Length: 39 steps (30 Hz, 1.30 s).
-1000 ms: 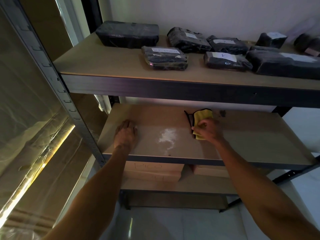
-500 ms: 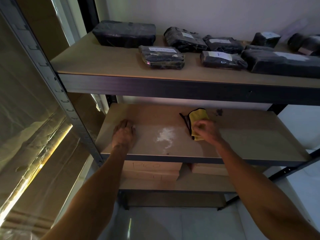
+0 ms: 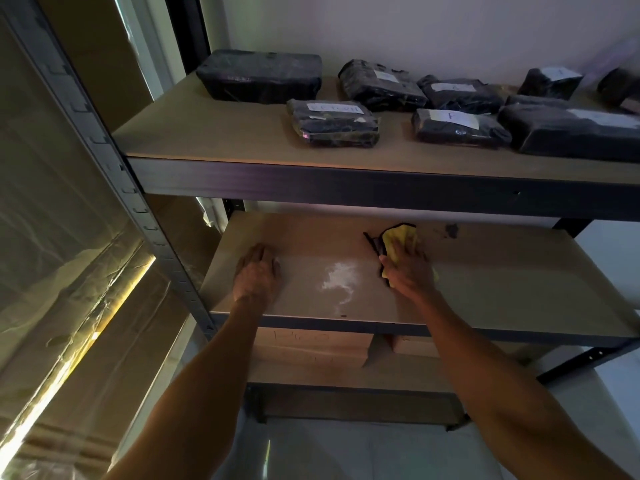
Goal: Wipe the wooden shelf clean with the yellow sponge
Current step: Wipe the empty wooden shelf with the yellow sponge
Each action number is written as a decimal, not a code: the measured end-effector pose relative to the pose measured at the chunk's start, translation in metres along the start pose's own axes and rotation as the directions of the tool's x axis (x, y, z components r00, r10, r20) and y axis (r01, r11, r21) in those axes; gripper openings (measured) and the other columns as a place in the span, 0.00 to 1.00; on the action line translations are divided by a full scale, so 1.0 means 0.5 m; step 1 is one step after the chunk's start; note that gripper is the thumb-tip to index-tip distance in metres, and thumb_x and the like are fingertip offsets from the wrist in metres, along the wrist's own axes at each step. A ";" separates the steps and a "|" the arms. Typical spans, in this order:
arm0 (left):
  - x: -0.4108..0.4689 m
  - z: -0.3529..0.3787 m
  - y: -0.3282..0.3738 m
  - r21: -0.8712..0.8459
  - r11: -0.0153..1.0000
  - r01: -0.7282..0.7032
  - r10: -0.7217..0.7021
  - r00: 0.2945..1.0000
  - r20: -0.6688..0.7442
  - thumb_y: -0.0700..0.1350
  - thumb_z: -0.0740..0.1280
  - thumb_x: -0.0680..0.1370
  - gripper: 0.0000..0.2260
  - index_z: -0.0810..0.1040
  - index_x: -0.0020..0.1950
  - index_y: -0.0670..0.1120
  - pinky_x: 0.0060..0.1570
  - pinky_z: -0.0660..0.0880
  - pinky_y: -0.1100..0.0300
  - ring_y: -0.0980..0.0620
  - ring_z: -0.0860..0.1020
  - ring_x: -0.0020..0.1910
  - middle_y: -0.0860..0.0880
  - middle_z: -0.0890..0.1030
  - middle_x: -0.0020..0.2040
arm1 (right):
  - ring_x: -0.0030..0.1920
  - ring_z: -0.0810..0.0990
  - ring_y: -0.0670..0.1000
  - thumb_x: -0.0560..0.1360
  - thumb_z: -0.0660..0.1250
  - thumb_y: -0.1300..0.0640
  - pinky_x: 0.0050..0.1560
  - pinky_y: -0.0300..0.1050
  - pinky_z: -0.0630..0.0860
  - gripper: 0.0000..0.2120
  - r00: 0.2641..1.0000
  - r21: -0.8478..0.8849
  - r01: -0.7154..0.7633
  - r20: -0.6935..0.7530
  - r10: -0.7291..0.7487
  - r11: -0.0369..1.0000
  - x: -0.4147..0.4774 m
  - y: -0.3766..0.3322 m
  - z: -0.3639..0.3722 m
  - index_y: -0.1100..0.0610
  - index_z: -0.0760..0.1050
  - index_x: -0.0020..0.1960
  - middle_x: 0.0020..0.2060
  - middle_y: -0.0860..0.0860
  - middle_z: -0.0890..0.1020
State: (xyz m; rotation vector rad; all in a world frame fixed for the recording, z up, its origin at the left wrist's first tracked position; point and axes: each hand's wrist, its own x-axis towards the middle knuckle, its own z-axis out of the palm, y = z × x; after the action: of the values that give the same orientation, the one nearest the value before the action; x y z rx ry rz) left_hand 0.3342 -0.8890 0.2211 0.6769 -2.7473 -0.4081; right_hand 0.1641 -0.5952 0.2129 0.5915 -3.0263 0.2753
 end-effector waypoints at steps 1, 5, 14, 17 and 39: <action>0.000 0.002 -0.001 0.002 1.000 -0.005 0.005 1.000 -0.002 0.49 0.56 0.84 0.17 0.72 0.70 0.46 0.69 0.67 0.47 0.42 0.72 0.66 0.44 0.73 0.69 | 0.72 0.62 0.67 0.78 0.48 0.42 0.70 0.60 0.64 0.27 0.999 0.046 0.029 -0.017 -0.029 0.999 -0.004 -0.020 -0.002 0.48 0.62 0.74 0.75 0.61 0.62; 0.001 0.002 -0.007 0.008 1.000 -0.018 0.018 1.000 0.016 0.48 0.57 0.84 0.17 0.72 0.71 0.45 0.70 0.67 0.47 0.41 0.71 0.67 0.43 0.72 0.70 | 0.59 0.77 0.61 0.75 0.62 0.65 0.56 0.50 0.77 0.25 0.989 0.412 0.138 -0.111 -0.101 0.901 -0.026 -0.076 -0.029 0.51 0.70 0.70 0.65 0.60 0.75; 0.004 0.009 -0.009 -0.016 1.000 -0.003 0.003 1.000 0.006 0.49 0.57 0.83 0.18 0.71 0.71 0.45 0.69 0.68 0.47 0.41 0.71 0.67 0.42 0.72 0.71 | 0.64 0.72 0.64 0.80 0.54 0.46 0.64 0.56 0.70 0.21 0.951 0.174 -0.268 -0.109 0.289 0.948 0.024 0.135 -0.048 0.47 0.66 0.71 0.68 0.61 0.71; 0.008 0.012 -0.015 -0.026 1.000 -0.010 0.010 1.000 0.011 0.48 0.58 0.83 0.17 0.71 0.71 0.44 0.69 0.68 0.47 0.40 0.71 0.67 0.41 0.72 0.71 | 0.62 0.74 0.66 0.77 0.52 0.47 0.61 0.55 0.72 0.22 0.987 0.234 -0.096 -0.102 0.122 0.967 0.030 0.025 -0.023 0.43 0.70 0.70 0.69 0.60 0.71; 0.014 0.021 -0.023 -0.062 0.998 -0.009 0.010 1.000 0.016 0.47 0.60 0.81 0.17 0.72 0.69 0.44 0.66 0.72 0.46 0.39 0.73 0.65 0.42 0.72 0.70 | 0.78 0.48 0.53 0.80 0.61 0.47 0.76 0.50 0.49 0.23 0.960 0.233 0.231 0.101 -0.260 0.944 0.069 0.011 -0.032 0.47 0.64 0.74 0.78 0.50 0.56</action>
State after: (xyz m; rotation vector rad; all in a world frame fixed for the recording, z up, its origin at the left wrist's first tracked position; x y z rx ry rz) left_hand 0.3294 -0.9000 0.2092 0.6474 -2.7398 -0.4961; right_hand 0.1303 -0.6001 0.2302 1.0345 -3.0191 0.5843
